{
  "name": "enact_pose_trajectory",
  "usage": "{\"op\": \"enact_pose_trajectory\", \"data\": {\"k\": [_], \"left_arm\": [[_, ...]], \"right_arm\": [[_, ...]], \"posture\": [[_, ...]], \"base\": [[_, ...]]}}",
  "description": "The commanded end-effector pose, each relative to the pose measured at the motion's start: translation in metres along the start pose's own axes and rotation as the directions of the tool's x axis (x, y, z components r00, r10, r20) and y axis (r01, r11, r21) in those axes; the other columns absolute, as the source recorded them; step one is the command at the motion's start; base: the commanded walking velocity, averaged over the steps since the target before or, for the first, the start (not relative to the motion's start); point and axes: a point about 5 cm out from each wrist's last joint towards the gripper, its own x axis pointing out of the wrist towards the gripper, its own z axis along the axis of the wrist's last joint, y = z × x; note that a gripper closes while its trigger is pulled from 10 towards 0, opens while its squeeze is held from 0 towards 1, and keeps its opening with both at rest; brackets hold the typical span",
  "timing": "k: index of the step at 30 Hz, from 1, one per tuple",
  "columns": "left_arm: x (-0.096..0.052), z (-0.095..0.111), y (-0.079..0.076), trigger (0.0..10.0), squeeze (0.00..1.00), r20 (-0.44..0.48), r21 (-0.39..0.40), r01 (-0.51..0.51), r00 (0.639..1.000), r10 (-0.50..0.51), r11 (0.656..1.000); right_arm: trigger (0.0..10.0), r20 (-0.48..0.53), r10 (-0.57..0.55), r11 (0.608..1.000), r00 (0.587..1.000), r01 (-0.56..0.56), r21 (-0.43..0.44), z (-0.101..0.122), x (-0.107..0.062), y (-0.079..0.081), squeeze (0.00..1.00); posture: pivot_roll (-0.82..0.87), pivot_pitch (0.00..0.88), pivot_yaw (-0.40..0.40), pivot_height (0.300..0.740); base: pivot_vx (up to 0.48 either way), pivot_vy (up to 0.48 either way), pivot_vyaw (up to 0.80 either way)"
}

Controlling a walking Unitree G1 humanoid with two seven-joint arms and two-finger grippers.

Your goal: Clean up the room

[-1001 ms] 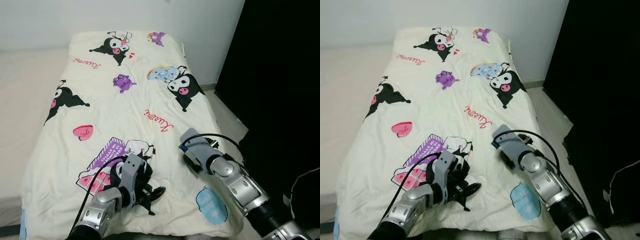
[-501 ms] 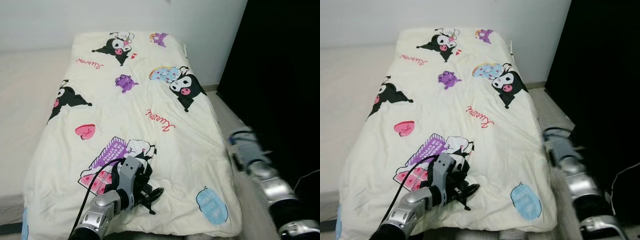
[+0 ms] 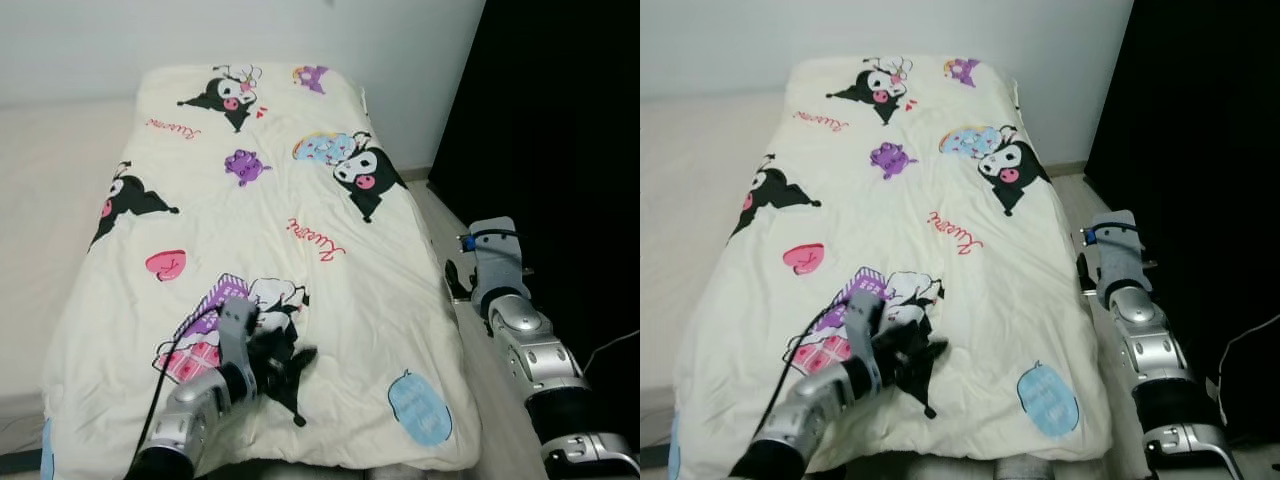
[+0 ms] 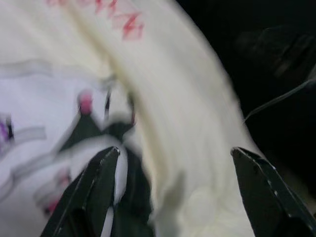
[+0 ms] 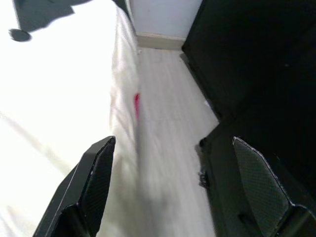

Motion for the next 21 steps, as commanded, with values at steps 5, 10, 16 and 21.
{"op": "enact_pose_trajectory", "data": {"k": [5,10,16,21], "left_arm": [[-0.019,0.001,0.002,10.0,0.0,-0.041,-0.074,0.093,0.995,-0.096,0.993],[-0.021,-0.003,0.004,10.0,0.0,-0.027,-0.087,0.071,0.997,-0.073,0.994],[-0.027,-0.011,-0.007,10.0,0.0,-0.038,-0.11,0.15,0.987,-0.155,0.983],[-0.036,-0.019,-0.009,10.0,0.0,-0.048,-0.162,0.175,0.981,-0.185,0.971]], "right_arm": [[10.0,0.022,0.008,1.0,1.0,-0.008,0.017,0.004,0.0,0.003,0.0],[10.0,0.031,0.009,1.0,0.999,-0.01,0.023,0.003,-0.001,0.002,0.0],[10.0,0.031,0.031,0.999,0.999,-0.032,0.031,0.001,-0.002,0.009,0.0],[10.0,0.008,0.075,0.996,0.997,-0.075,0.042,-0.009,-0.002,0.024,0.0]], "posture": [[-0.17,0.158,-0.006,0.543],[-0.17,0.157,-0.006,0.562],[-0.17,0.154,-0.005,0.581],[-0.17,0.152,-0.002,0.6]], "base": [[-0.096,0.0,0.0],[-0.288,0.0,0.0],[0.0,0.0,0.0],[0.0,0.0,0.0]]}}
